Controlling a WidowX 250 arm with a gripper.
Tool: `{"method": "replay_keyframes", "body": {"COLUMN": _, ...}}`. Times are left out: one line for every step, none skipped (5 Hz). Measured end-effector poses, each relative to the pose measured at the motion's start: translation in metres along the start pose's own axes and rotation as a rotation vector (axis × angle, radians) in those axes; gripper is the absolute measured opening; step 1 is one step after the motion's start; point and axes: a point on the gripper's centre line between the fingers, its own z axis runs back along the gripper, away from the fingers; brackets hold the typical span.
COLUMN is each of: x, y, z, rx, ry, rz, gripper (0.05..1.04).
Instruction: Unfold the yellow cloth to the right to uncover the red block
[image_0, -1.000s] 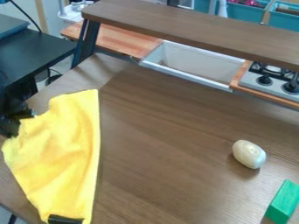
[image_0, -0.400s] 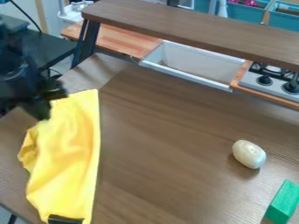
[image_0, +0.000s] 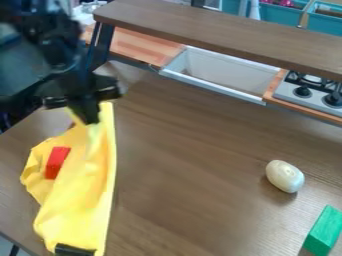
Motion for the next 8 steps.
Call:
{"method": "replay_keyframes", "body": {"x": 0.002, "y": -0.028, "z": 0.0, "rx": 0.002, "ry": 0.007, "rz": 0.009, "gripper": 0.05}}
{"method": "replay_keyframes", "body": {"x": 0.0, "y": -0.049, "z": -0.009, "rx": 0.024, "ry": 0.018, "rz": 0.013, "gripper": 0.05}}
{"method": "replay_keyframes", "body": {"x": 0.0, "y": -0.066, "z": -0.014, "rx": 0.039, "ry": 0.02, "rz": 0.009, "gripper": 0.05}}
{"method": "replay_keyframes", "body": {"x": -0.003, "y": -0.088, "z": -0.022, "rx": 0.053, "ry": 0.017, "rz": -0.02, "gripper": 0.05}}
{"method": "replay_keyframes", "body": {"x": 0.0, "y": -0.106, "z": -0.025, "rx": 0.055, "ry": 0.014, "rz": -0.032, "gripper": 0.05}}
{"method": "replay_keyframes", "body": {"x": 0.004, "y": -0.119, "z": -0.031, "rx": 0.057, "ry": 0.025, "rz": -0.031, "gripper": 0.05}}
{"method": "replay_keyframes", "body": {"x": 0.009, "y": -0.133, "z": -0.038, "rx": 0.061, "ry": 0.028, "rz": -0.029, "gripper": 0.05}}
{"method": "replay_keyframes", "body": {"x": 0.009, "y": -0.145, "z": -0.046, "rx": 0.063, "ry": 0.036, "rz": -0.056, "gripper": 0.05}}
